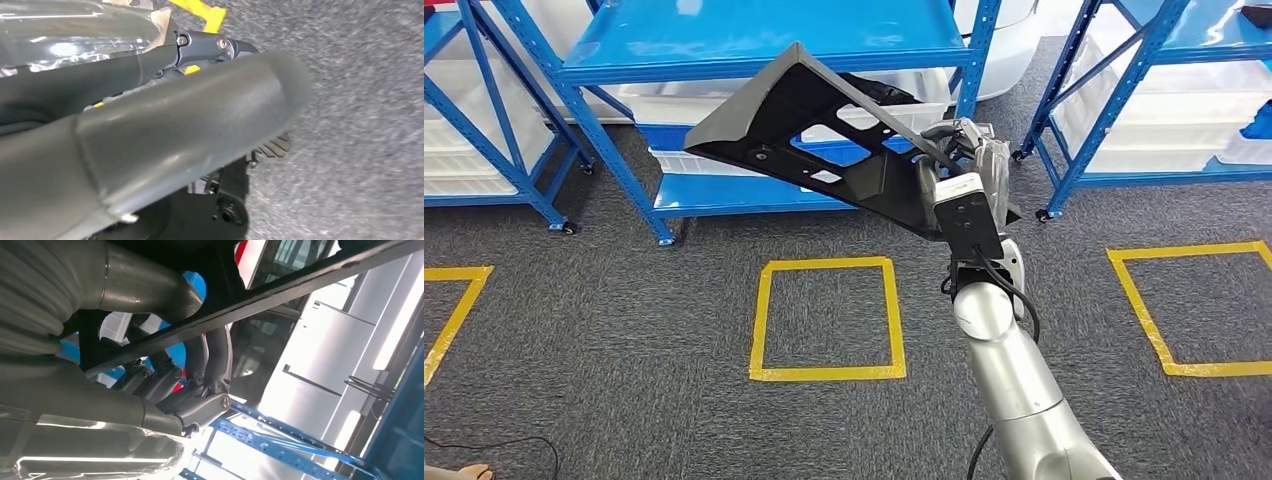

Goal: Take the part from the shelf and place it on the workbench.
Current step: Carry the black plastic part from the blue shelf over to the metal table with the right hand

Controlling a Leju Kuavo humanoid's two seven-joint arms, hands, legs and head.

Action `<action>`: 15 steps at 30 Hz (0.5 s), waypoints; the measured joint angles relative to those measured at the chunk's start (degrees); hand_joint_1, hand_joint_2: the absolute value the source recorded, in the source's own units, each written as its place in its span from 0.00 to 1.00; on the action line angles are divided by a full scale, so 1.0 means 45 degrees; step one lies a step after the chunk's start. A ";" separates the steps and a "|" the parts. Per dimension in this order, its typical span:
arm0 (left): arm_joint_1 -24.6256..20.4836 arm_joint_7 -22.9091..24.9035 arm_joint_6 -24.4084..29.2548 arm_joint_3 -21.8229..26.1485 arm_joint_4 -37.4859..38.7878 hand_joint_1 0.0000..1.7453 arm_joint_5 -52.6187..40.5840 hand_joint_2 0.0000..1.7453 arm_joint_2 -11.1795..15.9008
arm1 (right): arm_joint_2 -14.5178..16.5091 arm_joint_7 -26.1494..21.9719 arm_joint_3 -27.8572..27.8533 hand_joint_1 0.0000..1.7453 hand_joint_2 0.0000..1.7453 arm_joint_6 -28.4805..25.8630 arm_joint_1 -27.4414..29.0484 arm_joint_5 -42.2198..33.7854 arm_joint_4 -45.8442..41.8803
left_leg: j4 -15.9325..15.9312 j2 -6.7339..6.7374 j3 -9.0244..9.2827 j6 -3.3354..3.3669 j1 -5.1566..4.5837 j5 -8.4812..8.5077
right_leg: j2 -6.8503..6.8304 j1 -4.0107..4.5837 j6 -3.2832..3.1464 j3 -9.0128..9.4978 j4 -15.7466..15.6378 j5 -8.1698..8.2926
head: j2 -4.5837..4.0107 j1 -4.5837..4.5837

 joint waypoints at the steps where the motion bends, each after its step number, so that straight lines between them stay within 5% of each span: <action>1: -0.0001 0.0012 0.0007 -0.0001 0.0002 0.00 -0.0004 0.00 -0.0006 | 0.0028 -0.0001 -0.0002 1.00 1.00 0.0025 -0.0032 -0.0009 0.0015 | 0.0694 -0.0026 -0.0197 -0.0011 0.0020 -0.0670 | -0.0012 0.0012 -0.0189 -0.0109 0.0001 0.0118 | 0.0000 -0.0022; 3: -0.0001 0.0028 0.0016 -0.0001 0.0002 0.00 -0.0004 0.00 -0.0012 | 0.0090 -0.0004 -0.0004 1.00 1.00 0.0071 -0.0091 -0.0029 0.0044 | 0.2506 -0.0092 -0.0579 -0.0014 0.0005 -0.1853 | -0.0023 0.0165 -0.0458 -0.0387 0.0009 0.0353 | 0.0000 -0.0041; 5: -0.0003 0.0028 0.0018 -0.0001 0.0002 0.00 -0.0004 0.00 -0.0016 | 0.0125 -0.0005 -0.0004 1.00 1.00 0.0093 -0.0114 -0.0040 0.0078 | 0.3456 -0.0124 -0.0519 0.0052 -0.0008 -0.1985 | -0.0025 0.0301 -0.0550 -0.0673 0.0020 0.0582 | 0.0001 -0.0041; 6: -0.0006 0.0029 0.0018 -0.0001 0.0002 0.00 -0.0004 0.00 -0.0018 | 0.0131 -0.0005 -0.0004 1.00 1.00 0.0097 -0.0119 -0.0040 0.0087 | 0.3289 -0.0132 -0.0185 0.0129 -0.0026 -0.1706 | -0.0022 0.0360 -0.0556 -0.0812 0.0026 0.0696 | 0.0001 -0.0042; 8: -0.0030 0.0031 0.0020 0.0000 -0.0001 0.00 -0.0004 0.00 -0.0016 | 0.0136 -0.0006 -0.0004 1.00 1.00 0.0098 -0.0141 -0.0043 0.0092 | 0.1832 -0.0160 0.1021 0.0386 -0.0115 -0.1249 | -0.0008 0.0436 -0.0531 -0.1036 0.0033 0.0904 | 0.0001 -0.0041; 10: -0.0069 0.0033 0.0026 0.0000 -0.0009 0.00 -0.0006 0.00 -0.0013 | 0.0140 -0.0022 -0.0010 1.00 1.00 0.0100 -0.0200 -0.0052 0.0093 | 0.0208 -0.0196 0.2096 0.0576 -0.0250 -0.1344 | -0.0018 0.0460 -0.0407 -0.1181 0.0028 0.1104 | 0.0001 -0.0022; 13: -0.0084 0.0029 0.0051 0.0000 -0.0009 0.00 -0.0008 0.00 -0.0024 | 0.0163 -0.0114 -0.0015 1.00 1.00 0.0125 -0.0279 -0.0095 0.0108 | -0.0530 -0.0184 0.2306 0.0705 -0.0394 -0.1275 | -0.0049 0.0371 -0.0109 -0.1326 -0.0042 0.1406 | 0.0000 -0.0015; 15: -0.0092 0.0013 0.0060 0.0001 -0.0001 0.00 -0.0005 0.00 -0.0035 | 0.0159 -0.0210 -0.0022 1.00 1.00 0.0129 -0.0295 -0.0107 0.0125 | -0.0787 -0.0106 0.2178 0.0827 -0.0368 -0.0918 | -0.0027 0.0392 -0.0099 -0.1531 0.0218 0.1054 | 0.0000 0.0019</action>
